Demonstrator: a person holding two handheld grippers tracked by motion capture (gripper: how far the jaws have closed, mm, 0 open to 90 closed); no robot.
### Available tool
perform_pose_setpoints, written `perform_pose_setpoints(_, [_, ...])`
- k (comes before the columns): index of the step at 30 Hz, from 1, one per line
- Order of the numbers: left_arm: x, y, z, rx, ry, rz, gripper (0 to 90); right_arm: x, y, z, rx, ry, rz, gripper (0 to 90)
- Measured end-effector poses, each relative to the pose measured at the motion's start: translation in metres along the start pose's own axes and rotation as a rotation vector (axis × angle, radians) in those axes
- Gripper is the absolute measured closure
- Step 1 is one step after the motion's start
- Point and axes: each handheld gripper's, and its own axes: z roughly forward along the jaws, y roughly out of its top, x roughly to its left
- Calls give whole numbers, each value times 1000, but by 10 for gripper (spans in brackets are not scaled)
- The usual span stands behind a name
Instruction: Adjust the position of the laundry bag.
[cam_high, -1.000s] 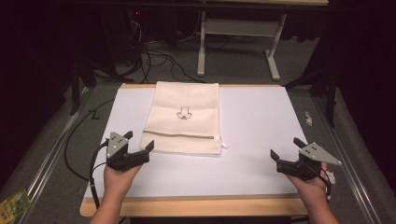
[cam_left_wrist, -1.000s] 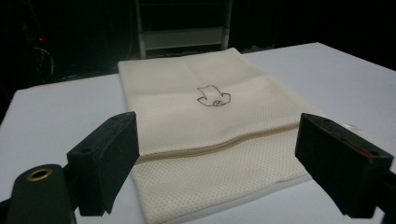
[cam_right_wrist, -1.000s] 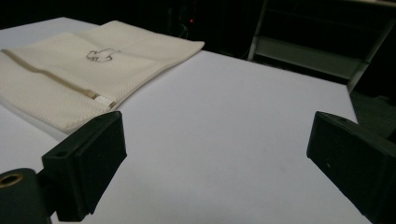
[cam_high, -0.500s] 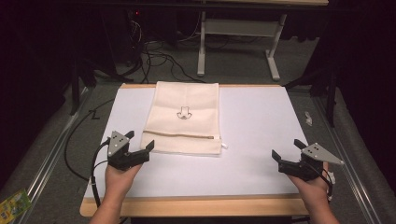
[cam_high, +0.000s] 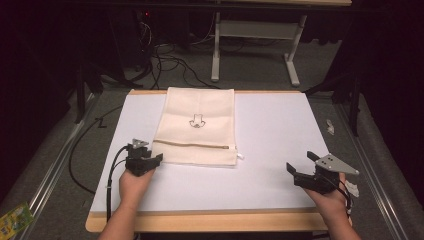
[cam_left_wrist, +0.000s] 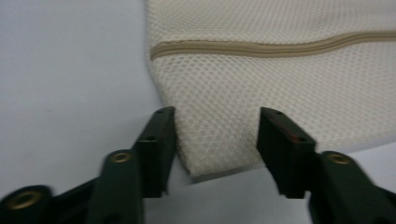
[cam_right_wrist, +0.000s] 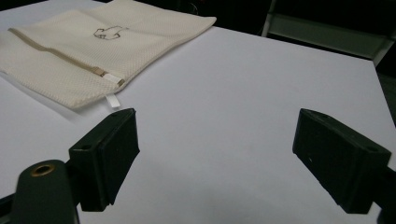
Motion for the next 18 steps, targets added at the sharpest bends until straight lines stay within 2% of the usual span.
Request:
perform_pose_setpoints(1, [0,0,0,0,0,0,671,0,0,0,0,0,0,150])
perform_pose_setpoints(3, [1,-3,-2,1,-52,-3,782,0,-1,0,12,0,4,162])
perform_pose_setpoints(4, [-1,-4,-2,-1,-60,6,821,0,0,0,17,3,8,166])
perform_pose_setpoints(7, [-10,-5,-4,14,-97,65,854,1,0,-2,16,3,16,174])
perform_pose_setpoints(8, [-10,-5,-4,14,-97,65,858,1,0,-2,16,3,16,174])
perform_pose_setpoints(9, [-14,-6,-5,21,-115,86,858,1,0,-2,17,2,18,178])
perform_pose_setpoints(10, [-25,-7,-7,39,-157,127,861,1,0,-1,23,3,23,182])
perform_pose_setpoints(11, [-25,-7,-7,39,-157,127,861,1,0,-1,23,3,23,182])
perform_pose_setpoints(12, [-39,-8,-8,49,-205,167,861,2,-1,1,38,-1,24,185])
perform_pose_setpoints(13, [-39,-8,-8,49,-205,167,861,2,-1,1,38,-1,24,185])
perform_pose_setpoints(14, [-57,-9,-8,55,-281,217,860,2,-3,3,50,8,32,185])
perform_pose_setpoints(15, [-69,-9,-8,64,-307,257,860,3,-3,4,57,13,31,184])
perform_pose_setpoints(17, [-94,-9,-8,75,-327,346,860,4,-4,6,61,28,30,184])
perform_pose_setpoints(18, [-105,-9,-8,78,-346,375,860,5,-4,8,67,32,27,185])
